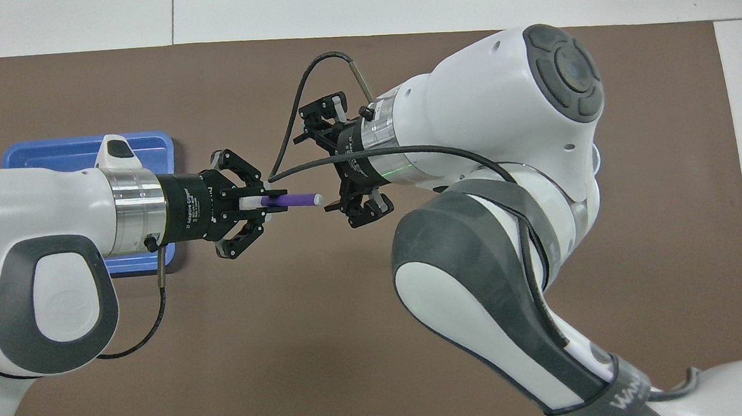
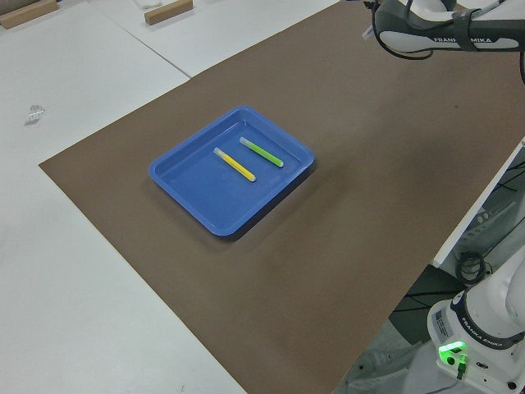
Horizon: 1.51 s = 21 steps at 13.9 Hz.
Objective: Right arm passes pens to left for tray arrangement
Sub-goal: 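Carry the purple pen to the tray while the right gripper withdraws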
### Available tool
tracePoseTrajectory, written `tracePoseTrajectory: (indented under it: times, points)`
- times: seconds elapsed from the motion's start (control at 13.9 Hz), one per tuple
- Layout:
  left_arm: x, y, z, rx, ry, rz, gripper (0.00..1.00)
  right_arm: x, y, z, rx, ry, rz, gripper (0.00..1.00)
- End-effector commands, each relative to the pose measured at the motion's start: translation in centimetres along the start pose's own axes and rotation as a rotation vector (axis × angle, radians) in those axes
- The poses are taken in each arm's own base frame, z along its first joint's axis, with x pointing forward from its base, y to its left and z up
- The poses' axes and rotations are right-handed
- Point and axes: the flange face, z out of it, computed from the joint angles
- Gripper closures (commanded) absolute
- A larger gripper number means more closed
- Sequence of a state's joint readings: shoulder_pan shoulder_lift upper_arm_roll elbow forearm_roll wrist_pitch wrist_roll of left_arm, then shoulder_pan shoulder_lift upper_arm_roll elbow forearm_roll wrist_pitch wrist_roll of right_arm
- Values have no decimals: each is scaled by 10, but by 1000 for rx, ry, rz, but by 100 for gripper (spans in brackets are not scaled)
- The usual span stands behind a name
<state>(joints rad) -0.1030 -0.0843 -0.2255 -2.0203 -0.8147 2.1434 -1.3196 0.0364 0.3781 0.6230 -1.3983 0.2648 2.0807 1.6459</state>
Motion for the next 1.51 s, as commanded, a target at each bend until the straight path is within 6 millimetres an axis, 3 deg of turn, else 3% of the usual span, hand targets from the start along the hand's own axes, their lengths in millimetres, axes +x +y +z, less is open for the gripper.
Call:
tracePoseTrajectory:
  times: [0.0, 0.22, 0.5, 1.15, 1.43]
  points:
    - [15, -11, -23, 44, -11, 45, 100, 3, -1, -7, -5, -10, 18, 0]
    - [37, -17, -41, 99, -30, 145, 100, 9, 2, -10, -31, 7, 5, 0]
    - [55, -30, -50, 235, 72, 397, 100, 13, 8, -16, -77, 21, -76, 0]
    - [131, -47, -96, 439, 216, 908, 100, 41, 22, -53, -179, 46, -286, 0]
    - [171, -46, -115, 462, 263, 1065, 100, 45, 27, -55, -205, 103, -407, 0]
